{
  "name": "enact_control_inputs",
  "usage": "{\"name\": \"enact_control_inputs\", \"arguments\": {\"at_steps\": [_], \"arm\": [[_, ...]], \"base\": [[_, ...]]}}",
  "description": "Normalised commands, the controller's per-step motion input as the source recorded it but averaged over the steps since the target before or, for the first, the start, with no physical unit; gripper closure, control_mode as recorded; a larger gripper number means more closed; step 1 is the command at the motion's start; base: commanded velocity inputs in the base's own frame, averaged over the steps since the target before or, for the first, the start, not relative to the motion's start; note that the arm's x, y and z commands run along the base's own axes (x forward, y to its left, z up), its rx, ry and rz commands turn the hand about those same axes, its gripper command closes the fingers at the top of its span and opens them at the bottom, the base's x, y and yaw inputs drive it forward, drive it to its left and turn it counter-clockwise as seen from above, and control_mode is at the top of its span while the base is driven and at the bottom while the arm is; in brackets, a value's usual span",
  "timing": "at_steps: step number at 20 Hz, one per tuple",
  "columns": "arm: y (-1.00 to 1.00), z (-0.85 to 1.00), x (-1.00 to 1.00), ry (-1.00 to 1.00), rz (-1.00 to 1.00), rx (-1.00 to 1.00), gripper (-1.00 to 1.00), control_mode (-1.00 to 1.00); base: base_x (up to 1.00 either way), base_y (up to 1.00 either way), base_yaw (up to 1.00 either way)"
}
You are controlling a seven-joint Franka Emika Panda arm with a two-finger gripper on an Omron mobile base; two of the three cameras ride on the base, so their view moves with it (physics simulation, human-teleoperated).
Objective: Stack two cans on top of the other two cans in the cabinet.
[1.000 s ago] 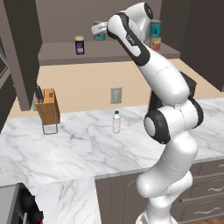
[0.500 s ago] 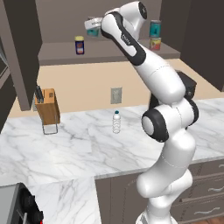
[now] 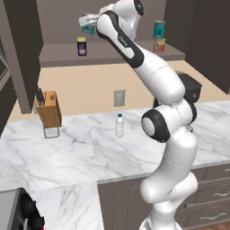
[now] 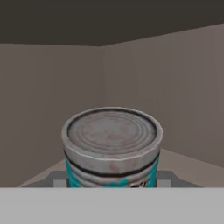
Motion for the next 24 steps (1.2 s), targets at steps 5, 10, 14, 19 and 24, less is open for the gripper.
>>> {"name": "enact_control_inputs", "arguments": {"at_steps": [5,10,14,19,24], "arm": [[0.23,-0.18,0.00,0.00,0.00,0.00,1.00,-1.00],[0.03,-0.31,0.06,0.01,0.00,0.00,1.00,-1.00],[0.01,-0.18,0.13,0.00,0.00,0.00,1.00,-1.00],[0.08,-0.01,0.08,0.00,0.00,0.00,1.00,-1.00],[0.16,0.12,0.04,0.00,0.00,-0.01,1.00,-1.00]], "base": [[0.00,0.00,0.00],[0.00,0.00,0.00],[0.00,0.00,0.00],[0.00,0.00,0.00],[0.00,0.00,0.00]]}}
